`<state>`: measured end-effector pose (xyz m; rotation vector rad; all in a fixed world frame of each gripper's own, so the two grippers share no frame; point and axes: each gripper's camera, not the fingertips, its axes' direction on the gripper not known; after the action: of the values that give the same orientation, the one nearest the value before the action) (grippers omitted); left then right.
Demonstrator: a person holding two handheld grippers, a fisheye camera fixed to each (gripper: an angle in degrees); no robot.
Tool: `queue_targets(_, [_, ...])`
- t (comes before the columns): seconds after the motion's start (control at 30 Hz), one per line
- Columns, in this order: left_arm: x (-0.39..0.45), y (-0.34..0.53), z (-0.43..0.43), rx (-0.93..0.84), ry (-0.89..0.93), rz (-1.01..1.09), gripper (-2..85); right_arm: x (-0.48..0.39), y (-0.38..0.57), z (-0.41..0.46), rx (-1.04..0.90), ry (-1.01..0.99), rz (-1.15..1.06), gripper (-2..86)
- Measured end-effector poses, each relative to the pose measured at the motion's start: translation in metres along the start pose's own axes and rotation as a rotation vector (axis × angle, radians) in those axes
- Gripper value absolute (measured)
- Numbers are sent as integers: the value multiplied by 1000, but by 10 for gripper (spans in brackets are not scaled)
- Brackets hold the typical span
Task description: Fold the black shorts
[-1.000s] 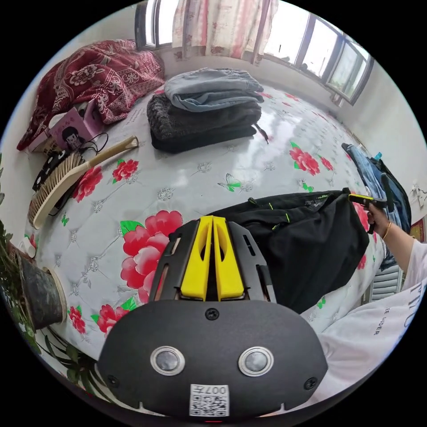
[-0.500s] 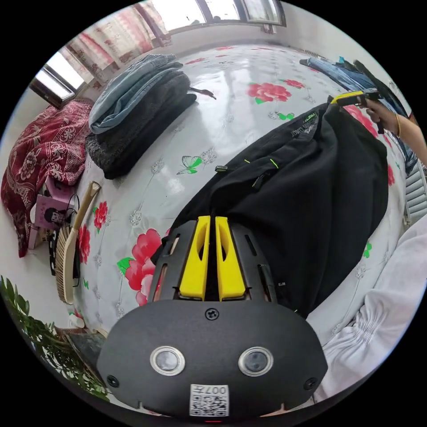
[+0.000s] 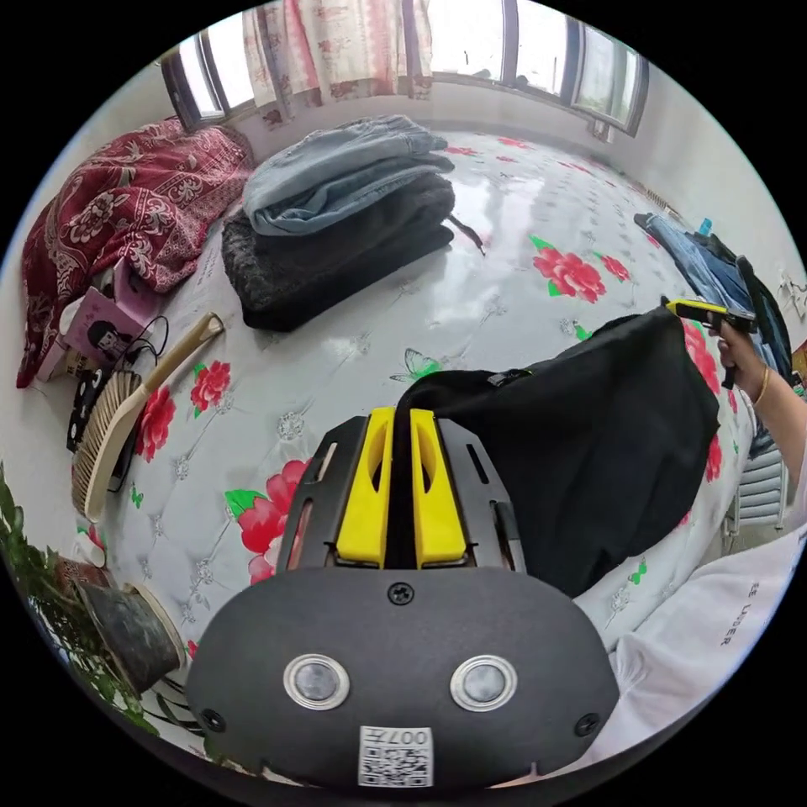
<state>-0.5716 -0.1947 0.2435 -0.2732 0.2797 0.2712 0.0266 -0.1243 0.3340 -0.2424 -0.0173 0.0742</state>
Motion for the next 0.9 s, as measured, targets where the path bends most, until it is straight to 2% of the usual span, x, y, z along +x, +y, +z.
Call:
queue_targets(0.03, [2,-7,25,-85,-26,-19,49,4,-2,10,-57,-1,22,18])
queue_targets(0.1, [5,-11,37,-125,-37,-55,60,11,6,3,-39,-49,42,25])
queue_targets(0.17, [7,-8,26,-69,-52,-73,62,21,34,-29,81,-95,55,32])
queue_targets(0.3, [-1,30,-14,52,-101,-146,51,38,105,-67,170,-256,72,43])
queue_targets(0.43, [-9,86,-44,93,-107,-198,22,45,192,-62,39,-470,77,54])
queue_targets(0.57, [2,121,-48,91,-32,-163,12,16,246,-36,-77,-565,-1,68])
queue_targets(0.7, [26,128,-21,13,-11,-95,12,-16,247,-17,-78,-579,-103,81])
queue_targets(0.9, [35,112,7,-54,-96,-63,-3,-37,222,-42,121,-592,-181,95])
